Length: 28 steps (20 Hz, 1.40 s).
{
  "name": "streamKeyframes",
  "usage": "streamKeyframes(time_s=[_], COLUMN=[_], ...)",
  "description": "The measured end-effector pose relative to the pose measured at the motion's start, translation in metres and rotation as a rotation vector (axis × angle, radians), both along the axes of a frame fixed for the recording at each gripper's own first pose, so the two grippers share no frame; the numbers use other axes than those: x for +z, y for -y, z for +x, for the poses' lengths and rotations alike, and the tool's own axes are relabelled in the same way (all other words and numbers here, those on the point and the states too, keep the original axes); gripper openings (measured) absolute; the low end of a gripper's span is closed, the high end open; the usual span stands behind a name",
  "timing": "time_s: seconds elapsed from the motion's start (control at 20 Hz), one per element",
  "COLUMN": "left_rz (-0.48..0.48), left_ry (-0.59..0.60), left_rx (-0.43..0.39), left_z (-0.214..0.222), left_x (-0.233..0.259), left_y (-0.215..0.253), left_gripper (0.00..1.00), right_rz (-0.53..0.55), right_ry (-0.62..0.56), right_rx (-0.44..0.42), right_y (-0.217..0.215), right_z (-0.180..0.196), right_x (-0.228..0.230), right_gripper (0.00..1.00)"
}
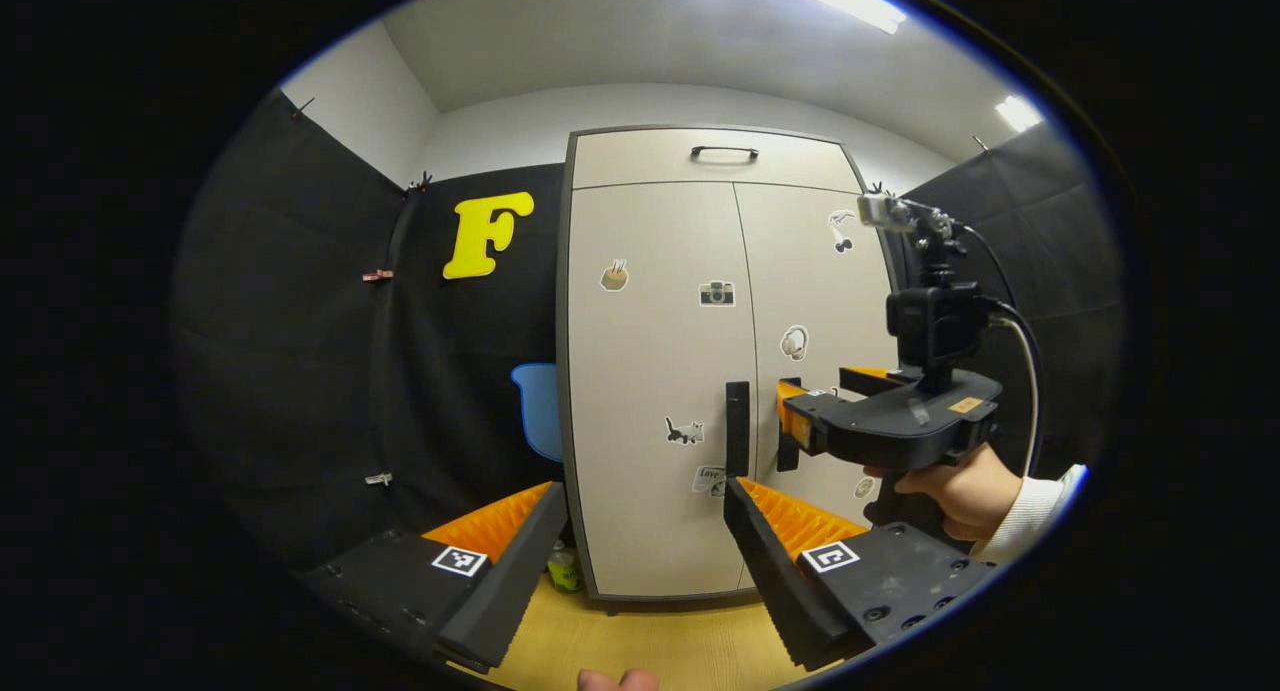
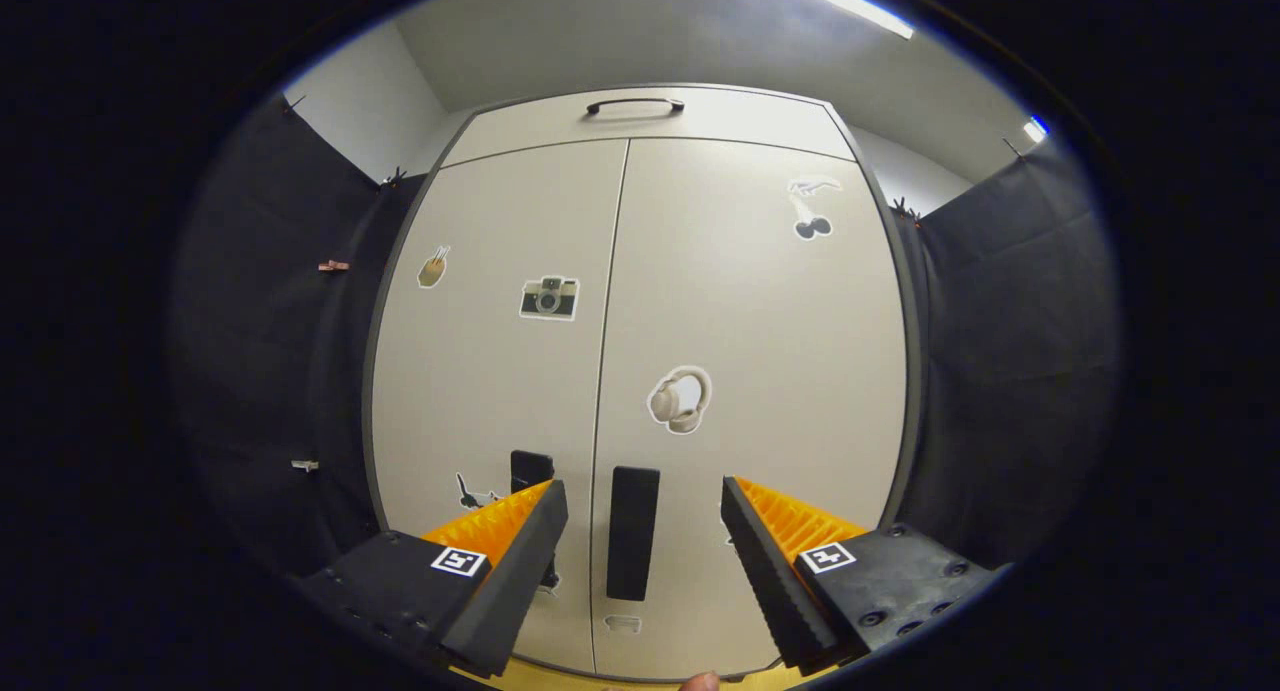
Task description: Open the right door of the double-door shoe cabinet with the right hand, and open the left door with the left hand.
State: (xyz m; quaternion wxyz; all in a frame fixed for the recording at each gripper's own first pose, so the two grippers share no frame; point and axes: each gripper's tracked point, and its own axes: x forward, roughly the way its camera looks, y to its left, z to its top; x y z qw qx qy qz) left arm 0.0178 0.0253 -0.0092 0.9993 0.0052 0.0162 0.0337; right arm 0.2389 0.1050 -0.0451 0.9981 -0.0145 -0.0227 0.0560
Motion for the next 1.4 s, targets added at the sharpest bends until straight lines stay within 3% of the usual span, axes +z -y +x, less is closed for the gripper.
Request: streamKeyframes(time_s=[0.15, 0.35, 0.5, 0.65, 0.7, 0.85, 0.9, 1.05, 1.2, 1.4], left_rz=[-0.002, -0.019, -0.022, -0.025, -0.028, -0.036, -0.038, -0.047, -0.043, -0.034], left_ry=[-0.004, -0.018, -0.023, -0.024, -0.024, -0.033, -0.034, -0.043, -0.039, -0.023], left_rx=[0.012, 0.028, 0.038, 0.046, 0.050, 0.062, 0.067, 0.077, 0.090, 0.111], left_z=[0.002, 0.003, 0.003, -0.001, -0.004, -0.010, -0.013, -0.022, -0.031, -0.039], left_x=[-0.002, -0.004, -0.007, -0.010, -0.011, -0.013, -0.013, -0.016, -0.013, -0.004], left_y=[-0.002, -0.001, -0.004, -0.007, -0.009, -0.013, -0.015, -0.017, -0.019, -0.025], left_gripper=[0.98, 0.98, 0.98, 0.98, 0.98, 0.98, 0.98, 0.98, 0.98, 0.98], right_rz=[0.003, 0.025, 0.079, 0.133, 0.118, 0.060, 0.066, 0.082, 0.074, 0.087], right_ry=[-0.041, -0.091, -0.126, -0.164, -0.154, -0.135, -0.130, -0.152, -0.163, -0.151], right_rx=[-0.006, -0.034, -0.063, -0.075, -0.086, -0.100, -0.106, -0.094, -0.102, -0.090], right_y=[-0.005, -0.004, -0.002, -0.002, -0.003, -0.002, -0.002, -0.002, -0.002, 0.000], right_z=[0.019, 0.037, 0.049, 0.049, 0.058, 0.054, 0.056, 0.055, 0.054, 0.042], right_x=[-0.022, -0.044, -0.055, -0.063, -0.059, -0.063, -0.062, -0.063, -0.063, -0.059], right_gripper=[0.89, 0.68, 0.45, 0.44, 0.37, 0.36, 0.29, 0.29, 0.15, 0.15])
